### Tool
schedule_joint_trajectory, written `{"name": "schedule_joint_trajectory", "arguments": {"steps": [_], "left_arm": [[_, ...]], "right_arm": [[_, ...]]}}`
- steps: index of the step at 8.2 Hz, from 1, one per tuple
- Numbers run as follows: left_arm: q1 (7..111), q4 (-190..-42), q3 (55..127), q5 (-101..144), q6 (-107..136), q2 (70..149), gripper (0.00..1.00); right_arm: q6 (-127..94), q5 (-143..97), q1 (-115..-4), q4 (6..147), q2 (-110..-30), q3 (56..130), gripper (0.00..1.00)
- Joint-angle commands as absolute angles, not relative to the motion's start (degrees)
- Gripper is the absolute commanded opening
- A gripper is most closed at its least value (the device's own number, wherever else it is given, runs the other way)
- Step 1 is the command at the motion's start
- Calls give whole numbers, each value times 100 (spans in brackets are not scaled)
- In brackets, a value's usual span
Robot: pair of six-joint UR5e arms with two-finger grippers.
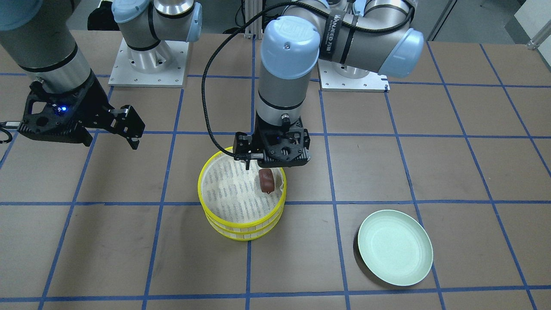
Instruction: Place buns in different layers of steamer
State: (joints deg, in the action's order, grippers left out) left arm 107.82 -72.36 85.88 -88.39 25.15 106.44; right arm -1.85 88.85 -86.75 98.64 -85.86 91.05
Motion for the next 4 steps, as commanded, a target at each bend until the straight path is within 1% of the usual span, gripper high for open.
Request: {"name": "schedule_joint_trajectory", "arguments": {"steps": [1, 4], "left_arm": [[9970, -8433, 8360, -9262, 1410, 10013, 100], [8749, -8613, 8341, -9237, 336, 9643, 100]], "right_arm": [[-193, 8824, -8675, 9853, -8604, 9097, 100], [-193, 8885, -8684, 9853, -8631, 9097, 100]]}}
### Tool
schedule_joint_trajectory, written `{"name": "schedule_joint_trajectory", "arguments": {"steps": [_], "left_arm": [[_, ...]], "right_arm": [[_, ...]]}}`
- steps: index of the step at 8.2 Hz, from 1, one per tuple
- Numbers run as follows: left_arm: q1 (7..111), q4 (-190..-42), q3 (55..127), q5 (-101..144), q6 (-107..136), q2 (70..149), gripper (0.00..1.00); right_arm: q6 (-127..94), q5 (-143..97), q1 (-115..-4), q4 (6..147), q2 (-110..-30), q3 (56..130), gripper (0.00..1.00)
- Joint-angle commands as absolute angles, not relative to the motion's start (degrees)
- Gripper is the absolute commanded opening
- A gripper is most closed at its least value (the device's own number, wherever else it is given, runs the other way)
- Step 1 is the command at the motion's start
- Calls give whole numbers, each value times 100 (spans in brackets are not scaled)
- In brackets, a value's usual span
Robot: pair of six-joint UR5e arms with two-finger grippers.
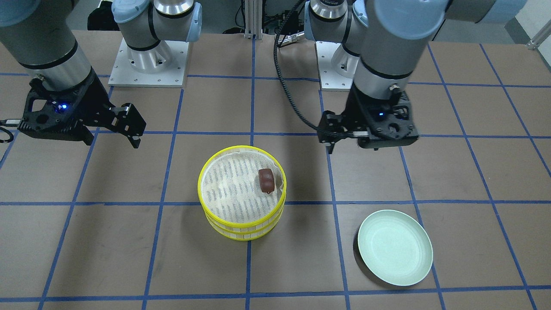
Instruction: Place buns in different layers of steamer
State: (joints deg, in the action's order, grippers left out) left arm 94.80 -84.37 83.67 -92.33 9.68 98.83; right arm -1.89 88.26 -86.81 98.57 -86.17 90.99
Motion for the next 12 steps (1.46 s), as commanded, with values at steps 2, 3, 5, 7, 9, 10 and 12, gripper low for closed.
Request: {"name": "schedule_joint_trajectory", "arguments": {"steps": [2, 3, 5, 7, 9, 10, 12], "left_arm": [[8194, -8622, 8376, -9228, -329, 9528, 100], [8044, -8622, 8376, -9211, -395, 9466, 100], [7981, -8613, 8437, -9211, -431, 9405, 100], [7963, -8596, 8464, -9220, -431, 9396, 100], [7963, -8587, 8464, -9220, -431, 9396, 100], [7963, -8578, 8464, -9220, -431, 9396, 100], [7963, -8578, 8464, -9211, -431, 9404, 100]], "right_arm": [[-185, 8868, -8684, 9826, -8666, 9105, 100], [-193, 8894, -8684, 9817, -8666, 9105, 100], [-185, 8860, -8684, 9817, -8666, 9105, 100], [-193, 8816, -8684, 9818, -8675, 9105, 100], [-193, 8815, -8684, 9817, -8675, 9105, 100], [-193, 8833, -8684, 9800, -8675, 9105, 100], [-246, 8824, -8684, 9835, -8666, 9114, 100]]}}
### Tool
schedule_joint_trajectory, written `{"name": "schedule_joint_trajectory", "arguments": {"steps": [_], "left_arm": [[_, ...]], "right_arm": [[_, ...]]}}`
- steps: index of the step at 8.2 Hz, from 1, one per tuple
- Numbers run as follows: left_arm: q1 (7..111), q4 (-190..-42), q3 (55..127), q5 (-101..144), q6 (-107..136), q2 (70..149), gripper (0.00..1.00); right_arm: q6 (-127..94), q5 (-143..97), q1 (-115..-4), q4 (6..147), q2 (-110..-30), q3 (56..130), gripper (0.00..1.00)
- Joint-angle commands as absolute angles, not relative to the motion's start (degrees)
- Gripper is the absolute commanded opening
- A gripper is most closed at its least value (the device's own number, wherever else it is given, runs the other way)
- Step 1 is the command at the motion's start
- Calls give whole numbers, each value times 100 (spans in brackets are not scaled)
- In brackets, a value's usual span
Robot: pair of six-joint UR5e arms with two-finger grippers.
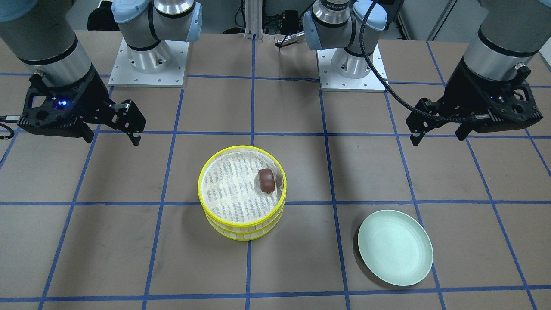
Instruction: Place buns in different layers of steamer
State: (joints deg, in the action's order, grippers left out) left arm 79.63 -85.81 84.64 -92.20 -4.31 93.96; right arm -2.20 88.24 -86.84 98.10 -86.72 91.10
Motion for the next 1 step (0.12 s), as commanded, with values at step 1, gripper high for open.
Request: {"name": "schedule_joint_trajectory", "arguments": {"steps": [1], "left_arm": [[7972, -8622, 8473, -9141, -431, 9404, 100]], "right_arm": [[-255, 8816, -8692, 9826, -8666, 9123, 100]]}}
